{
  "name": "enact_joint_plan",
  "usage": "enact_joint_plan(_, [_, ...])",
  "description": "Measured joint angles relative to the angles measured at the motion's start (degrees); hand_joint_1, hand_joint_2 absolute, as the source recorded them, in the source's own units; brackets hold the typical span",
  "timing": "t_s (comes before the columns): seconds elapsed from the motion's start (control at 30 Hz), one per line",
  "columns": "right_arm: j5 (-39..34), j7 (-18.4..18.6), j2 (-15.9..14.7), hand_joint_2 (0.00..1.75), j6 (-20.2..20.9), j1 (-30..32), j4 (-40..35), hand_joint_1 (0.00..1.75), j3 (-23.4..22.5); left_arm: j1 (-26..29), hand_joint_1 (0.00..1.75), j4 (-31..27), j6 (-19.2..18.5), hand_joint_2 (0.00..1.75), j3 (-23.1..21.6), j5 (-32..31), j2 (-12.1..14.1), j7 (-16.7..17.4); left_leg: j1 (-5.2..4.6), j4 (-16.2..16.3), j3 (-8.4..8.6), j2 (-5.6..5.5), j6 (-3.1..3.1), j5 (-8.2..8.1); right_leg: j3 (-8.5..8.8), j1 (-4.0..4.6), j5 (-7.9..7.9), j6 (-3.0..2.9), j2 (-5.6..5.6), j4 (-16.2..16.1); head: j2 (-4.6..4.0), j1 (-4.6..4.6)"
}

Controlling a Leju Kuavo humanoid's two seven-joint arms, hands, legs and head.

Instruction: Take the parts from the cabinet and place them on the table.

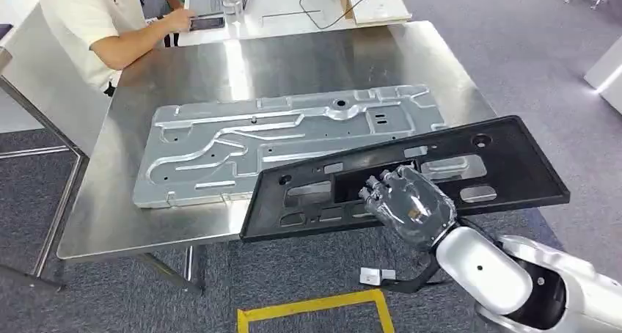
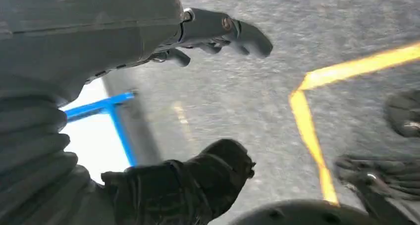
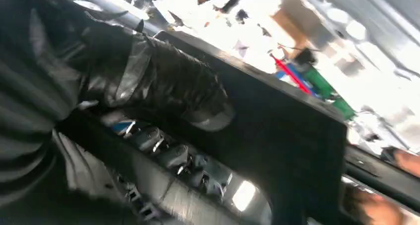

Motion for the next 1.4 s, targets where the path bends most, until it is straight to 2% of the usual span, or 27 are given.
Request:
enact_joint_plan(0.1, [0.0, 0.0, 0.0, 1.75, 0.0, 0.1, 0.0, 1.75, 0.0, -0.1, 0.00, 0.0, 0.0, 1.75, 0.0, 0.0, 0.0, 0.0, -0.10, 0.0, 0.15, 0.04, 0.06, -0.31, 0.05, -0.06, 0.40, 0.05, 0.03, 0.6, 0.02, 0.15])
enact_joint_plan(0.17, [0.0, 0.0, 0.0, 1.75, 0.0, 0.0, 0.0, 1.75, 0.1, -0.2, 0.00, 0.0, 0.0, 1.75, 0.0, 0.0, 0.0, 0.0, -0.09, 0.0, 1.75, 0.13, 0.29, -0.68, -0.50, -0.03, 1.01, 0.33, 0.19, 1.7, 0.00, 0.20])
enact_joint_plan(0.2, [0.2, 0.4, 0.3, 1.75, 0.0, -0.2, -0.2, 1.75, 0.7, -0.9, 0.00, 0.0, 0.0, 1.75, -0.1, 0.0, 0.1, 0.0, 0.15, -0.7, 5.78, 0.35, 1.47, -3.24, -8.92, 0.21, -2.01, 0.57, -0.51, 13.7, 0.02, 0.24])
enact_joint_plan(0.27, [0.8, 1.0, 0.3, 1.75, -0.2, 0.1, -0.2, 1.75, 0.9, -1.0, 0.00, 0.0, 0.1, 1.75, -0.1, 0.0, 0.1, 0.0, 0.33, -0.7, 7.40, 0.22, 1.43, -4.85, -12.88, 0.04, -7.82, 0.96, -0.58, 14.7, 0.02, 0.14])
enact_joint_plan(0.3, [1.4, 1.3, 0.3, 1.75, -0.7, 0.4, -0.2, 1.75, 1.0, -0.9, 0.00, 0.0, 0.1, 1.75, -0.1, 0.1, 0.1, 0.0, 0.49, -0.7, 8.40, 0.17, 1.25, -5.74, -14.01, -0.16, -8.84, 1.19, -0.60, 13.5, 0.00, 0.16])
enact_joint_plan(0.33, [2.3, 1.4, 0.3, 1.75, -1.7, 0.6, -0.2, 1.75, 1.0, -0.8, 0.00, 0.0, 0.1, 1.75, -0.1, 0.1, 0.0, 0.0, 0.70, -0.7, 9.55, 0.13, 1.03, -6.61, -14.38, -0.33, -7.69, 1.52, -0.65, 11.2, 0.02, 0.14])
enact_joint_plan(0.37, [3.8, 1.1, 0.3, 1.75, -3.7, 1.0, -0.2, 1.75, 1.0, -0.7, 0.00, 0.0, 0.1, 1.75, -0.1, 0.1, 0.0, 0.0, 0.96, -0.7, 10.79, 0.11, 0.75, -7.61, -14.36, -0.59, -3.95, 1.86, -0.73, 7.7, 0.02, 0.20])
enact_joint_plan(0.43, [6.8, 0.4, 0.3, 1.75, -8.2, 1.8, -0.2, 1.75, 0.9, -0.5, 0.00, 0.0, 0.3, 1.75, -0.1, 0.0, 0.1, 0.0, 0.78, -0.2, 12.43, 0.06, -0.20, -9.90, -14.53, -1.24, 8.72, 2.59, -1.60, 0.9, 0.02, 0.44])
enact_joint_plan(0.47, [7.9, 0.2, 0.4, 1.75, -9.9, 1.9, -0.2, 1.75, 0.9, -0.5, 0.00, 0.0, 0.5, 1.75, -0.1, 0.1, 0.1, 0.0, 0.80, -0.3, 12.58, -0.03, -0.33, -10.85, -14.02, -1.05, 6.72, 1.45, -2.59, 1.8, 0.02, 0.57])
enact_joint_plan(0.5, [8.6, 0.0, 0.4, 1.75, -11.0, 2.6, -0.6, 1.75, 0.7, -0.7, 0.00, 0.0, 0.5, 1.75, -0.1, 0.0, 0.1, 0.0, 0.65, -0.5, 13.34, 0.12, -0.83, -11.82, -13.37, -0.47, 7.53, 1.24, -2.06, 1.5, 0.02, 0.33])
enact_joint_plan(0.53, [9.4, -0.3, 0.4, 1.75, -12.5, 3.3, -0.7, 1.75, 0.3, -0.6, 0.00, 0.0, 0.6, 1.75, -0.2, 0.0, 0.1, 0.1, 0.76, 0.5, 14.15, 0.18, -1.24, -10.94, -13.07, -0.98, 7.36, 0.65, -1.79, 1.4, 0.00, 0.51])
enact_joint_plan(0.6, [10.8, -0.4, 0.4, 1.75, -14.9, 4.1, -0.9, 1.75, -0.8, -0.8, 0.00, 0.0, 0.7, 1.75, -0.2, 0.1, 0.1, 0.2, 1.05, 3.3, 12.80, 0.48, -1.56, -10.28, -11.80, -0.97, 7.04, -0.27, -1.71, 1.2, 0.02, 0.34])
enact_joint_plan(0.67, [11.3, -0.7, 0.4, 1.75, -15.6, 5.0, -1.0, 1.75, -1.6, -1.0, 0.00, 0.0, 0.7, 1.75, -0.2, 0.1, 0.0, 0.3, 1.44, 10.0, 8.28, 0.83, -2.33, -9.75, -10.55, -0.82, 6.11, -0.75, -1.59, 0.7, 0.02, 0.16])
enact_joint_plan(0.73, [11.4, -0.7, 0.4, 1.75, -15.9, 6.2, -0.9, 1.75, -1.9, -1.0, 0.00, 0.0, 0.6, 1.75, -0.2, 0.1, 0.0, 0.4, 1.68, 15.4, 2.95, 0.97, -2.85, -14.44, -8.94, -0.62, 5.47, -0.94, -1.51, 0.1, 0.02, 0.20])
enact_joint_plan(0.8, [10.7, 0.0, 0.5, 1.75, -18.3, 8.0, -0.7, 1.75, -2.7, -0.9, 0.00, 0.0, 0.3, 1.75, -0.2, 0.1, -0.1, 0.3, 1.67, 14.9, 0.20, 0.97, -2.50, -18.80, -7.10, -0.30, 4.29, -1.00, -1.32, -0.4, 0.00, 0.20])
enact_joint_plan(0.83, [10.2, 0.2, 0.5, 1.75, -19.3, 8.7, -0.5, 1.75, -3.4, -0.8, 0.00, 0.0, 0.2, 1.75, -0.3, 0.1, -0.1, 0.3, 1.57, 12.7, -0.16, 0.95, -2.08, -18.50, -6.19, -0.12, 3.60, -1.02, -1.20, -0.5, 0.00, 0.16])
enact_joint_plan(0.87, [9.8, 0.4, 0.5, 1.75, -20.3, 9.1, -0.2, 1.75, -3.9, -0.7, 0.00, 0.0, 0.2, 1.75, -0.3, 0.0, -0.2, 0.2, 1.30, 9.4, -0.05, 0.93, -1.42, -15.83, -5.20, 0.05, 2.86, -1.04, -1.16, -0.5, 0.02, 0.20])
enact_joint_plan(0.9, [9.6, 0.4, 0.5, 1.75, -21.0, 9.5, 0.0, 1.75, -4.5, -0.5, 0.00, 0.0, 0.3, 1.75, -0.3, 0.0, -0.2, 0.2, 0.87, 5.2, 0.26, 0.88, -0.70, -10.03, -4.19, 0.15, 2.06, -1.05, -1.14, -0.6, 0.00, 0.20])
enact_joint_plan(0.93, [9.6, 0.5, 0.5, 1.75, -21.4, 9.9, 0.5, 1.75, -4.9, -0.3, 0.00, 0.0, 0.4, 1.75, -0.3, -0.1, 0.1, 0.2, 0.22, 1.6, 0.19, 0.53, 0.04, -1.94, -4.17, 0.02, 1.54, -1.04, -1.08, -0.6, 0.00, 0.29])
enact_joint_plan(1.0, [9.3, 0.4, 0.7, 1.75, -21.7, 10.4, 1.1, 1.75, -5.1, -0.3, 0.00, 0.0, 0.4, 1.75, -0.3, 0.0, 0.1, 0.2, -0.91, 1.1, 0.88, -0.68, 0.88, -0.76, -3.55, 0.07, 0.43, -0.29, -0.36, -0.5, 0.00, 0.19])
enact_joint_plan(1.13, [9.2, 0.5, 0.7, 1.75, -21.8, 11.3, 1.6, 1.75, -6.4, -0.8, 0.00, 0.0, 0.5, 1.75, -0.3, -0.1, 0.1, 0.2, -0.31, -0.9, 2.76, -0.14, 0.98, -0.61, -2.99, 0.13, -1.14, 0.26, -0.42, -0.1, 0.02, -0.04])
enact_joint_plan(1.17, [9.2, 0.5, 0.7, 1.75, -21.9, 11.3, 1.7, 1.75, -6.6, -0.9, 0.00, 0.0, 0.5, 1.75, -0.3, -0.1, 0.1, 0.2, -0.24, -1.0, 3.16, 0.04, 1.91, -0.97, -4.92, 0.34, -2.58, 0.30, -0.59, 3.1, 0.02, -0.06])
enact_joint_plan(1.23, [9.2, 0.5, 0.7, 1.75, -21.9, 11.5, 2.0, 1.75, -6.8, -1.1, 0.00, 0.0, 0.5, 1.75, -0.3, -0.1, 0.1, 0.1, -0.18, -1.0, 3.72, 0.02, 2.05, -1.81, -11.00, 0.33, -5.44, 0.56, -0.61, 12.4, 0.02, -0.06])
enact_joint_plan(1.27, [8.9, 0.6, 0.7, 1.75, -22.1, 11.9, 2.3, 1.75, -7.0, -1.2, 0.00, 0.0, 0.5, 1.75, -0.3, -0.1, 0.0, 0.0, -0.18, -0.9, 4.05, -0.03, 2.02, -2.29, -13.66, 0.27, -5.50, 0.75, -0.62, 15.5, 0.02, -0.13])
enact_joint_plan(1.3, [8.4, 0.8, 0.7, 1.75, -22.4, 12.3, 2.6, 1.75, -7.3, -1.2, 0.00, 0.0, 0.5, 1.75, -0.3, -0.1, 0.0, -0.1, -0.10, -0.7, 4.48, -0.10, 1.91, -2.79, -15.02, 0.23, -4.11, 0.94, -0.64, 15.8, 0.02, -0.04])
enact_joint_plan(1.33, [7.6, 1.0, 0.7, 1.75, -23.0, 12.7, 2.9, 1.75, -7.6, -1.2, 0.00, 0.0, 0.5, 1.75, -0.3, -0.1, -0.1, -0.1, 0.02, -0.4, 5.07, -0.24, 1.74, -3.45, -15.00, 0.17, -1.01, 1.12, -0.65, 13.4, 0.02, -0.08])
enact_joint_plan(1.4, [4.5, 1.1, 0.7, 1.75, -26.7, 13.8, 4.9, 1.75, -8.9, -1.2, 0.00, 0.0, 0.6, 1.75, -0.3, -0.1, -0.1, 0.3, 0.27, 0.5, 6.07, -0.41, 1.34, -4.91, -12.66, -0.02, 6.00, 1.37, -0.65, 4.7, 0.00, -0.04])
